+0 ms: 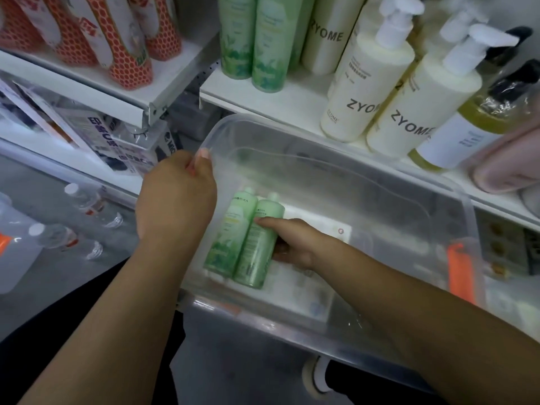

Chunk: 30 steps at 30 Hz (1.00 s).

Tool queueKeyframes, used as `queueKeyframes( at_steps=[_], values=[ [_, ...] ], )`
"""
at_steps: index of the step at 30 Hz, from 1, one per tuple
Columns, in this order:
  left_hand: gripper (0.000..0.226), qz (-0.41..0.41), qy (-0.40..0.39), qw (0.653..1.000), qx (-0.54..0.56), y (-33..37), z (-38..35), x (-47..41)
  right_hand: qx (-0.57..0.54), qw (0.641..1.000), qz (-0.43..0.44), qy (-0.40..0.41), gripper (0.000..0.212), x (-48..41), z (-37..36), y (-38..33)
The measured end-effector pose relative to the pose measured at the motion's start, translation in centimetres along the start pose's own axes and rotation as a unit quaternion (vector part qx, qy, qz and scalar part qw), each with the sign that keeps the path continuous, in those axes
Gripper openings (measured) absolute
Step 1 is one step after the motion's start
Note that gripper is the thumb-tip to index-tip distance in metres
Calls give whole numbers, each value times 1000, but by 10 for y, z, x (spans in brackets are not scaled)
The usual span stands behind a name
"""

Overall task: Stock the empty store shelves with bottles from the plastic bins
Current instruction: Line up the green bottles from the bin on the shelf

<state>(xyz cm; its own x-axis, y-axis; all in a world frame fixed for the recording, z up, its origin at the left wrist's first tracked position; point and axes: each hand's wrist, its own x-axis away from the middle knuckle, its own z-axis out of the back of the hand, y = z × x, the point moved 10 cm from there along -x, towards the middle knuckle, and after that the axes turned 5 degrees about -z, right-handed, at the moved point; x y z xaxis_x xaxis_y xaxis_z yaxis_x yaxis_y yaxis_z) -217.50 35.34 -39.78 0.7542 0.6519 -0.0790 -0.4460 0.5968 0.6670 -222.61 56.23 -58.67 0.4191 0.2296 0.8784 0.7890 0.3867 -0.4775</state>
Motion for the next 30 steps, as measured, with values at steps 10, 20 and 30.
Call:
queueKeyframes(
  at_steps=[10,20,30],
  values=[
    [48,2,-21,999,33,-4,-1,0,44,997,51,-37,44,22,-19,-7],
    [52,25,-93,990,107,-15,5,-6,8,996,94,-5,27,70,0,-46],
    [49,36,-117,984,131,-30,17,-1,-100,980,157,-70,43,190,-18,-124]
  ],
)
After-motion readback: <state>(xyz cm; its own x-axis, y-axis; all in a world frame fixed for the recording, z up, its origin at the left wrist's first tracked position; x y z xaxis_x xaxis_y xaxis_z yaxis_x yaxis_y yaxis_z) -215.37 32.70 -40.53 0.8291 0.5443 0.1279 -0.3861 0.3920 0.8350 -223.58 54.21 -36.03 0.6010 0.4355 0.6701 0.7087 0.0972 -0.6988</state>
